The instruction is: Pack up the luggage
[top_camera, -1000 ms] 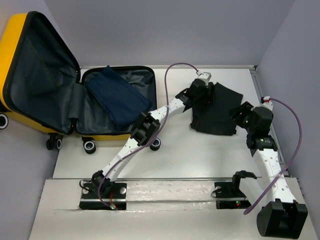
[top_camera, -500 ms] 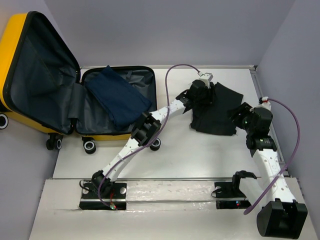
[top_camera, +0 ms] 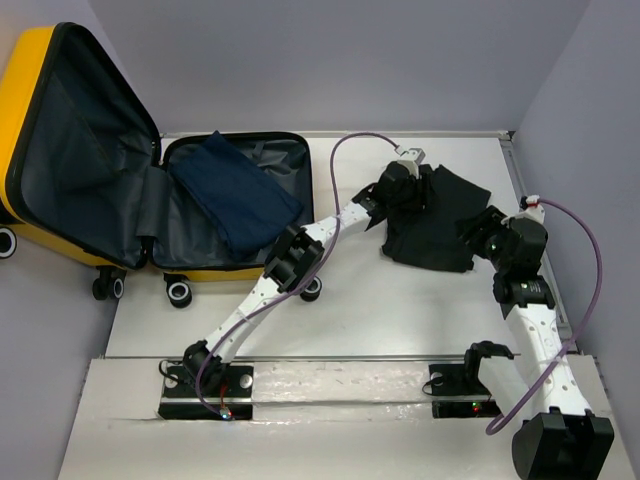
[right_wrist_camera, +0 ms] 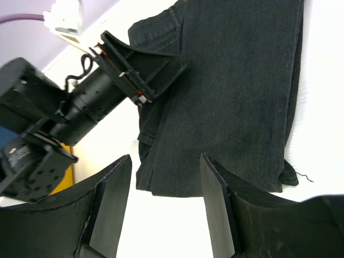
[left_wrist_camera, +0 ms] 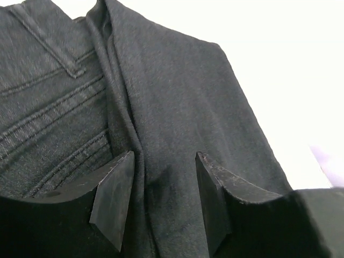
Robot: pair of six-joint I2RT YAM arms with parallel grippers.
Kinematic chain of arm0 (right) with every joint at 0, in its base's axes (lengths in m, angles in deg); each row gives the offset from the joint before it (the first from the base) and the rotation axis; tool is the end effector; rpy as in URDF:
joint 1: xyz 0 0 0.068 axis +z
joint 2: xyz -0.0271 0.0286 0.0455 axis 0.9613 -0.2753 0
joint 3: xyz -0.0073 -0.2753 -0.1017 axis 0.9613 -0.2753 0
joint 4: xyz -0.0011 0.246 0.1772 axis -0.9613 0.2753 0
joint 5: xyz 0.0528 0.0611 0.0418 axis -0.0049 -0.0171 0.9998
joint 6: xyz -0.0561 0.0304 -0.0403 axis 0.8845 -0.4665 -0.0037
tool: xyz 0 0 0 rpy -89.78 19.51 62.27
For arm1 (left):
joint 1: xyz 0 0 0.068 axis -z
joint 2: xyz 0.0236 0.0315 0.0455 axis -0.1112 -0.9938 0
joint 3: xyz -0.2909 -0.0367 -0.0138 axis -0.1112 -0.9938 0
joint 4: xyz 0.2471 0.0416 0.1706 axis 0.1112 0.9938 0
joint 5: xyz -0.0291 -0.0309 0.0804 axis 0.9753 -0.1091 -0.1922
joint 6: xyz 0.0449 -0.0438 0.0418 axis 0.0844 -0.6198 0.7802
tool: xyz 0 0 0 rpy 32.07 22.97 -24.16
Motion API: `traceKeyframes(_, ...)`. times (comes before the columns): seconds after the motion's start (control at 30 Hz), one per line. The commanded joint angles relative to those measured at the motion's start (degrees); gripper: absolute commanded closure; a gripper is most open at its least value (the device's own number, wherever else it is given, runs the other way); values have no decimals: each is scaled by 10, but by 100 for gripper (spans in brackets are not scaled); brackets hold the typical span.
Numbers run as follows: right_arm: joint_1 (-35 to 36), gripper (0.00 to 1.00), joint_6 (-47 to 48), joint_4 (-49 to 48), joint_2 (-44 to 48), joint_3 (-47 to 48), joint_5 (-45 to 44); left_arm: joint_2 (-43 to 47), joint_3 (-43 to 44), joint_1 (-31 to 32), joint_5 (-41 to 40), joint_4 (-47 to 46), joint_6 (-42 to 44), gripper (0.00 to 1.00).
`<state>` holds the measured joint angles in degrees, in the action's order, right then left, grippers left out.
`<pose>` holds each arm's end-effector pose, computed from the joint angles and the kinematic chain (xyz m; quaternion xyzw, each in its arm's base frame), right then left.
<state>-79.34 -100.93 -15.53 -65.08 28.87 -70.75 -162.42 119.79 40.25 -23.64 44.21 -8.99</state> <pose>0.2395 -0.0141 0.2698 0.2218 0.7858 0.1814 0.5480 0.4798 -0.5299 0.1563 0.1878 0.7292 -0.4736 0.4569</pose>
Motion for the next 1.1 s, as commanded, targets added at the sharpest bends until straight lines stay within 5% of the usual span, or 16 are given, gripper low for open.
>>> traceKeyframes(0.0, -1, 40, -3, -15, 10, 0, 13, -28, 14, 1, 27, -39, -26, 40)
traceKeyframes(0.17, -1, 41, -3, -15, 11, -3, 14, -33, 13, 1, 26, -44, -27, 63)
traceKeyframes(0.27, -1, 41, -1, -15, 11, -4, 15, -9, -16, 0, 26, -63, -27, 92)
traceKeyframes(0.3, -1, 41, 0, -14, 11, -6, 15, 1, -29, 0, 27, -70, -28, 94)
traceKeyframes(0.63, -1, 41, 7, -13, 17, -12, -3, 130, -157, -10, 84, -194, -67, 94)
traceKeyframes(0.9, -1, 41, 6, -17, 13, -17, -14, 174, -147, -15, 119, -239, -98, 94)
traceKeyframes(1.07, -1, 41, 12, -19, 9, -19, -18, 253, -303, -43, 86, -341, -114, 94)
